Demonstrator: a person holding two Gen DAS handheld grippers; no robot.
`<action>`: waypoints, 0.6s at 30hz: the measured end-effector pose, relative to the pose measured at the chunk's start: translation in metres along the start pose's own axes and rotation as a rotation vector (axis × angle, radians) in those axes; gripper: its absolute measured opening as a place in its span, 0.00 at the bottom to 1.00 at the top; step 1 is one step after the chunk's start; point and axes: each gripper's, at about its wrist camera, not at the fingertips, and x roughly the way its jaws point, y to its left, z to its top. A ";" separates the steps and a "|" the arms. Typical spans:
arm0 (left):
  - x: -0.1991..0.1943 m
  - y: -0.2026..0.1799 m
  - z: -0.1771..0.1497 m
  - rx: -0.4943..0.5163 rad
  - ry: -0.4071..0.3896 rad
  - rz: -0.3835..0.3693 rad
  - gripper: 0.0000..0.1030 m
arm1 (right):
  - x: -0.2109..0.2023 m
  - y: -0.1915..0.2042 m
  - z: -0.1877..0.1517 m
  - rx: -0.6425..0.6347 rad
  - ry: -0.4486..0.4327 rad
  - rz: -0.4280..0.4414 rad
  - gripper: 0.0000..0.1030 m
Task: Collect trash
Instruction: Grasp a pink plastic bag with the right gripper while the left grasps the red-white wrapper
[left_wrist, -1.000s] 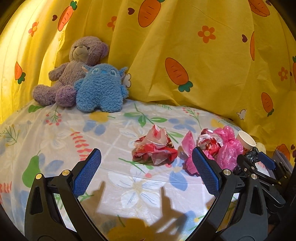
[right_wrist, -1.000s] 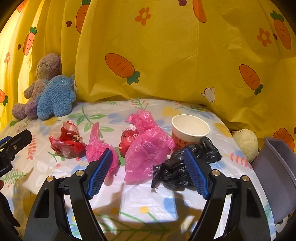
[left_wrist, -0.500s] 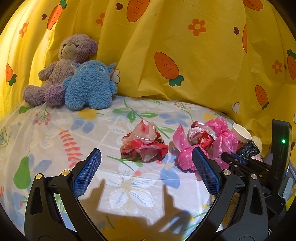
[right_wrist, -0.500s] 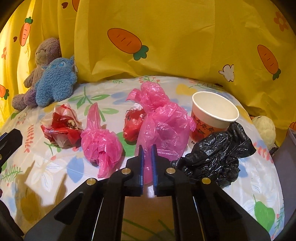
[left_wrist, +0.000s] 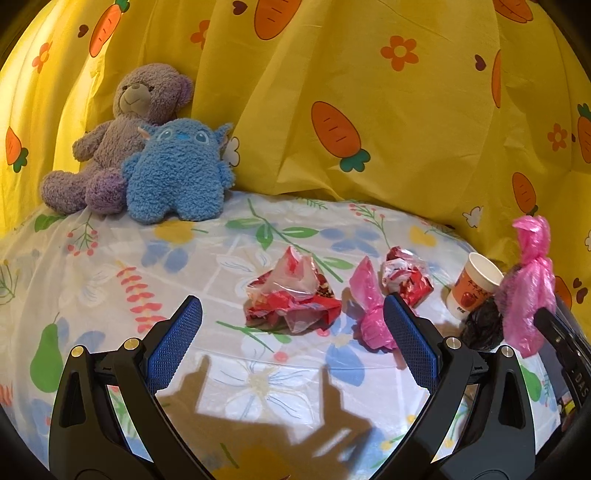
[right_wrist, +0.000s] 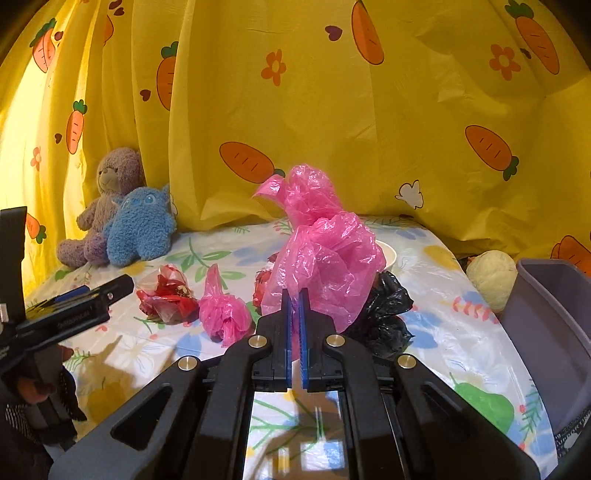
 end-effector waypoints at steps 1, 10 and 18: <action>0.001 0.004 0.005 -0.011 0.004 0.000 0.94 | -0.001 -0.002 0.000 0.004 -0.002 -0.002 0.04; 0.038 0.005 0.023 -0.024 0.057 0.028 0.89 | -0.009 -0.020 -0.003 0.048 -0.017 -0.038 0.04; 0.086 0.013 0.013 -0.076 0.167 -0.027 0.82 | -0.018 -0.044 -0.011 0.084 -0.023 -0.086 0.04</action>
